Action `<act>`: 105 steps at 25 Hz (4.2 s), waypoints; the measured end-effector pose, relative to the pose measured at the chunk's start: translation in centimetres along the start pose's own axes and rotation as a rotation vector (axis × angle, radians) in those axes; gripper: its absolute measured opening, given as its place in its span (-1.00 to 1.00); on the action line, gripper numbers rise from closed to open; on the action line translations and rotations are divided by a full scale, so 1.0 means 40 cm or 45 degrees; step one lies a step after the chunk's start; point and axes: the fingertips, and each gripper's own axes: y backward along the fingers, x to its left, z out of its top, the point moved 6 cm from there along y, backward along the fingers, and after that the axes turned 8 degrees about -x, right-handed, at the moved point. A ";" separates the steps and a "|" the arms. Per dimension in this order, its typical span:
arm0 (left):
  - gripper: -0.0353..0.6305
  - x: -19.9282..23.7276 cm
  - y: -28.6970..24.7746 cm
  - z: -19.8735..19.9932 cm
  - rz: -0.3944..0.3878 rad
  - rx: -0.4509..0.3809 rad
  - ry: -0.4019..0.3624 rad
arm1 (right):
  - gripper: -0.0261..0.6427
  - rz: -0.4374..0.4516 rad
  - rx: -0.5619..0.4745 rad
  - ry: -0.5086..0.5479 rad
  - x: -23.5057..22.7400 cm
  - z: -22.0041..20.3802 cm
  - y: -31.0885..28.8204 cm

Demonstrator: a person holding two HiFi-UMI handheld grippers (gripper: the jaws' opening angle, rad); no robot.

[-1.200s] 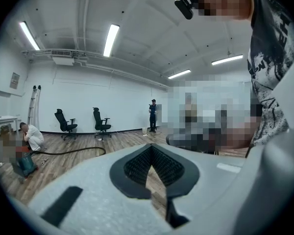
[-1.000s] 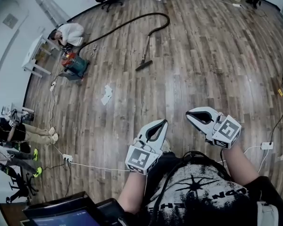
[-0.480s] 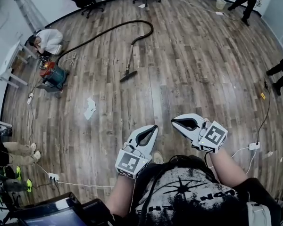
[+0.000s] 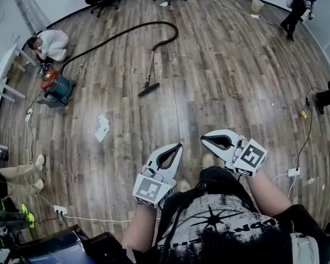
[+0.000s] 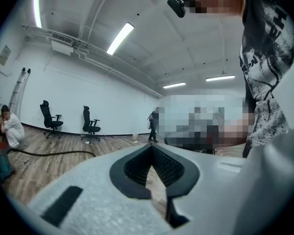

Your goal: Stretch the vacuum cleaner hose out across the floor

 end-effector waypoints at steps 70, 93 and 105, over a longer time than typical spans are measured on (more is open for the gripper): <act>-0.89 1.332 -0.616 0.084 0.079 0.073 -0.026 | -0.90 -0.027 0.020 0.036 -1.148 0.133 -0.958; -0.89 1.703 -0.902 0.121 0.330 0.182 0.044 | -0.90 0.160 0.025 -0.056 -1.656 0.144 -1.250; -0.89 1.897 -1.085 0.123 0.343 0.268 -0.013 | -0.90 0.149 0.036 -0.077 -1.922 0.116 -1.324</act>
